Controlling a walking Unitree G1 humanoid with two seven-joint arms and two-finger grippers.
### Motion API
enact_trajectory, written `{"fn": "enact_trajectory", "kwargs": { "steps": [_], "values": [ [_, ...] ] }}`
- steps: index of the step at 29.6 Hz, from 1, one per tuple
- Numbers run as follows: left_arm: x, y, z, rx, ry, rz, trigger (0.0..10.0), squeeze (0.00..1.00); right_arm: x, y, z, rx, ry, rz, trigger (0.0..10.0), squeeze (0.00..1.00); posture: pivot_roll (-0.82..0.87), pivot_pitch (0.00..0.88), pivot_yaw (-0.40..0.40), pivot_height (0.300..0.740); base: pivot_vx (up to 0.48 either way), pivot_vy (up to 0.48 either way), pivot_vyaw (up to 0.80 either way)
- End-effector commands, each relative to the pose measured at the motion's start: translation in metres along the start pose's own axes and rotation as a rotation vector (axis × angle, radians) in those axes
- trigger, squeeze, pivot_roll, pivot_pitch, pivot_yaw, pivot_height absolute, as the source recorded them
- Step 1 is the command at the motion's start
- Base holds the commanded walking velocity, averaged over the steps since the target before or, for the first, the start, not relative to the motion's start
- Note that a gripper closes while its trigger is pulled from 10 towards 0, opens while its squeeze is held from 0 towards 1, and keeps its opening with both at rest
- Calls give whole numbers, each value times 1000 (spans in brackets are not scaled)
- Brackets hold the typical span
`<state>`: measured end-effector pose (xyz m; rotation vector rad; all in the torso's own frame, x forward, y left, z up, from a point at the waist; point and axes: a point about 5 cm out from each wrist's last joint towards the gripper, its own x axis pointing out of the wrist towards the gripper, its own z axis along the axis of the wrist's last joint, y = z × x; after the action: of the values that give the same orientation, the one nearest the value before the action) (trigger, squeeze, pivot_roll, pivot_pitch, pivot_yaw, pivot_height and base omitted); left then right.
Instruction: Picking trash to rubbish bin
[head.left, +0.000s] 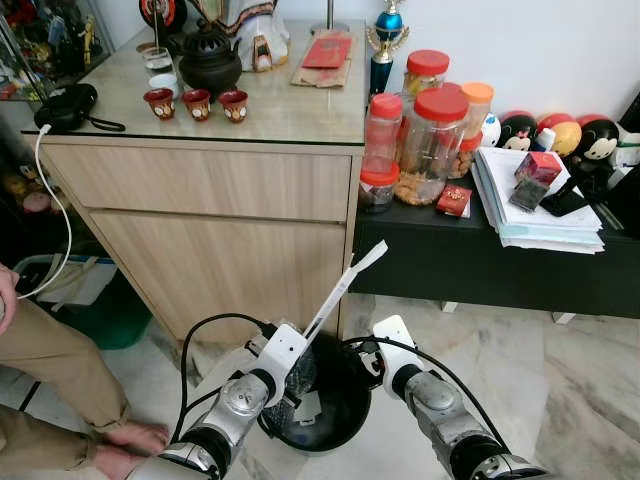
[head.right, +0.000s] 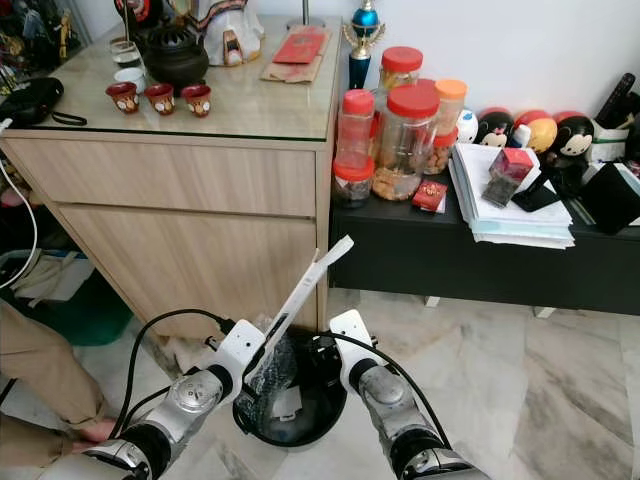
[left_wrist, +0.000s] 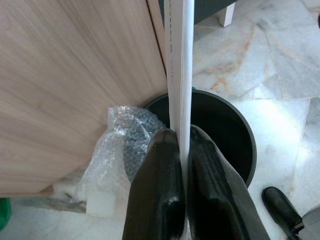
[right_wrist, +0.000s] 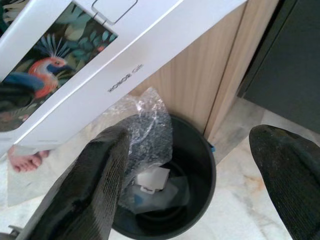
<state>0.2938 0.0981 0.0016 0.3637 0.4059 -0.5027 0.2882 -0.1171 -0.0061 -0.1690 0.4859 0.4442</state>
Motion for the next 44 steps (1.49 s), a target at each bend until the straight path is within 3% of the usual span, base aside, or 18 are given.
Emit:
{"fn": "enact_trajectory", "kwargs": {
  "steps": [1, 3, 4, 25, 26, 27, 28, 32, 33, 35, 38, 39, 40, 42, 43, 44],
  "values": [
    [0, 2, 2, -3, -6, 0, 10000, 0, 1, 3, 1, -6, -9, 6, 10000, 0, -1, 126, 4, 740, 0, 0, 0],
    [1, 4, 4, 1, -9, 2, 10000, 43, 1, 3, 2, -5, -9, 6, 10000, 0, -1, 124, 7, 740, 0, 0, 0],
    [1, 4, 4, 1, -11, 2, 10000, 1000, 1, 4, 2, -4, -10, 7, 10000, 0, -1, 124, 7, 740, 0, 0, 0],
    [-1, 10, 3, 19, -10, 8, 10000, 1000, -3, 10, -12, 17, 27, 1, 10000, 0, 3, 114, 10, 740, 0, 0, 0],
    [-2, 13, 3, 37, -12, 26, 10000, 404, -4, 11, -16, 23, 36, -1, 10000, 0, 3, 111, 11, 740, 0, 0, 0],
    [-2, 15, 2, 41, -13, 34, 10000, 404, -4, 11, -17, 25, 38, -3, 10000, 0, 3, 111, 11, 740, 0, 0, 0],
    [-3, 18, 2, 44, -15, 49, 10000, 0, -5, 11, -18, 30, 42, -5, 10000, 0, 4, 110, 12, 740, 0, 0, 0],
    [-6, 28, 0, 54, -19, 108, 10000, 0, -6, 10, -22, 42, 53, -11, 10000, 0, 5, 110, 14, 740, 0, 0, 0],
    [-20, 57, -7, 21, -52, 259, 10000, 0, -11, 7, -33, 65, 87, -43, 10000, 0, 18, 101, 22, 740, 0, 0, 0],
    [-37, 79, -18, -14, -81, 394, 10000, 0, -16, 5, -43, 82, 114, -72, 10000, 0, 25, 97, 24, 740, 0, 0, 0],
    [-50, 90, -27, -27, -93, 471, 10000, 0, -18, 4, -47, 101, 124, -85, 10000, 0, 34, 90, 27, 740, 0, 0, 0],
    [-73, 103, -49, -104, -86, 582, 10000, 0, -22, 4, -55, 121, 147, -106, 10000, 0, 42, 82, 29, 740, 0, 0, 0],
    [-73, 103, -49, -104, -86, 582, 10000, 0, -22, 4, -55, 121, 147, -106, 10000, 0, 42, 82, 29, 740, 0, 0, 0],
    [-99, 108, -83, -176, 8, 673, 10000, 0, -26, 3, -62, 157, 167, -132, 10000, 0, 44, 70, 28, 740, 0, 0, 0],
    [-99, 108, -83, -176, 8, 673, 10000, 0, -26, 3, -62, 157, 167, -132, 10000, 0, 44, 70, 28, 740, 0, 0, 0],
    [-107, 106, -95, -213, 55, 703, 10000, 0, -28, 3, -66, 178, 177, -146, 10000, 0, 43, 68, 29, 740, 0, 0, 0]
  ]
}}
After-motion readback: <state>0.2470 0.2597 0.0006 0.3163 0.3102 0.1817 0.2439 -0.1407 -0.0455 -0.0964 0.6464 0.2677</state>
